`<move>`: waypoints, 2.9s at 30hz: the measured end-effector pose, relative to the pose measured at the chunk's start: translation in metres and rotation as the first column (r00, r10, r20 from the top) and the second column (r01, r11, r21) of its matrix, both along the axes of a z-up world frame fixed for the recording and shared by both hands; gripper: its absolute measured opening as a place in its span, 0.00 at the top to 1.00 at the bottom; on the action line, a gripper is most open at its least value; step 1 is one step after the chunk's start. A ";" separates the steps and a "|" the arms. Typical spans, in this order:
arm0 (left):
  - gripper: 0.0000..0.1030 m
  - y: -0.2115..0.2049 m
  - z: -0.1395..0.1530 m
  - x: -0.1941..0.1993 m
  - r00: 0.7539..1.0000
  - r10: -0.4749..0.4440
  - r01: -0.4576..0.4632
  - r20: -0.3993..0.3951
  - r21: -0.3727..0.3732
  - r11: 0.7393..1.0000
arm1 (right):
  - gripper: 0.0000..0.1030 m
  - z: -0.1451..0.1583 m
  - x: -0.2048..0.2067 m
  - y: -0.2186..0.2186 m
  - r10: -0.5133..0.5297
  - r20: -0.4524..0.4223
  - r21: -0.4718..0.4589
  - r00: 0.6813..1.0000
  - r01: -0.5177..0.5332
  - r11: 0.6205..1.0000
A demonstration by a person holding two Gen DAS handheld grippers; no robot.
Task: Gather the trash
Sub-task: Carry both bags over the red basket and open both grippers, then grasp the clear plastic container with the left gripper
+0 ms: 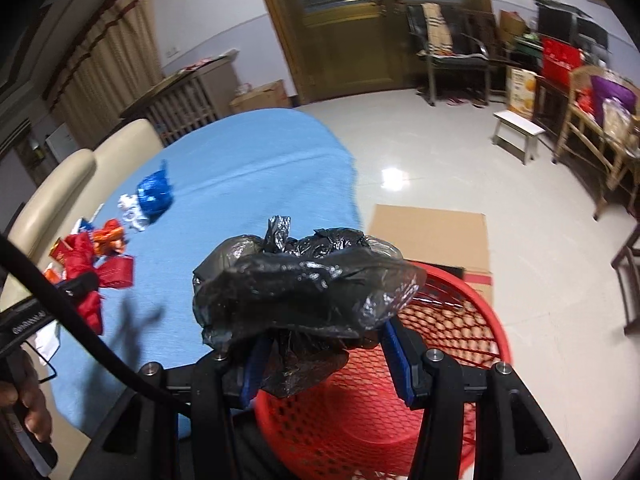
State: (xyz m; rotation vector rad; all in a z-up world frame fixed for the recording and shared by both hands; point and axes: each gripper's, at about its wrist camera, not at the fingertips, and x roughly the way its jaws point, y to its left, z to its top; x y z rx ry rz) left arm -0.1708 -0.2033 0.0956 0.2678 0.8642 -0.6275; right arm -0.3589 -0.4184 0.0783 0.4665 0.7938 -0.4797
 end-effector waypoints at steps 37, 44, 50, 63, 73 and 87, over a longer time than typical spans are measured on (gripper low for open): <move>0.28 -0.140 -0.030 -0.087 0.901 -0.425 0.427 -0.087 0.005 0.904 | 0.23 0.004 -0.078 -0.096 -0.363 0.054 0.007 0.930 0.363 0.932; 0.28 -0.120 -0.022 -0.074 0.918 -0.386 0.384 -0.088 -0.036 0.923 | 0.23 0.020 -0.072 -0.093 -0.336 0.098 -0.004 0.937 0.338 0.941; 0.28 -0.054 -0.007 -0.023 0.978 -0.191 0.182 -0.080 -0.108 0.977 | 0.23 0.019 -0.033 -0.069 -0.236 0.093 -0.011 0.967 0.238 0.971; 0.25 0.157 -0.012 0.078 0.908 0.417 -0.418 -0.038 -0.134 0.898 | 0.23 0.014 0.050 -0.004 -0.027 0.070 -0.032 0.997 0.029 0.999; 0.25 0.214 -0.040 0.129 0.813 0.574 -0.582 -0.097 -0.110 0.806 | 0.23 0.023 0.144 0.089 0.259 0.054 -0.052 0.964 -0.256 0.965; 0.49 0.210 -0.066 0.155 0.839 0.529 -0.539 -0.123 -0.069 0.839 | 0.23 0.020 0.311 0.210 0.585 0.032 -0.093 0.811 -0.580 0.809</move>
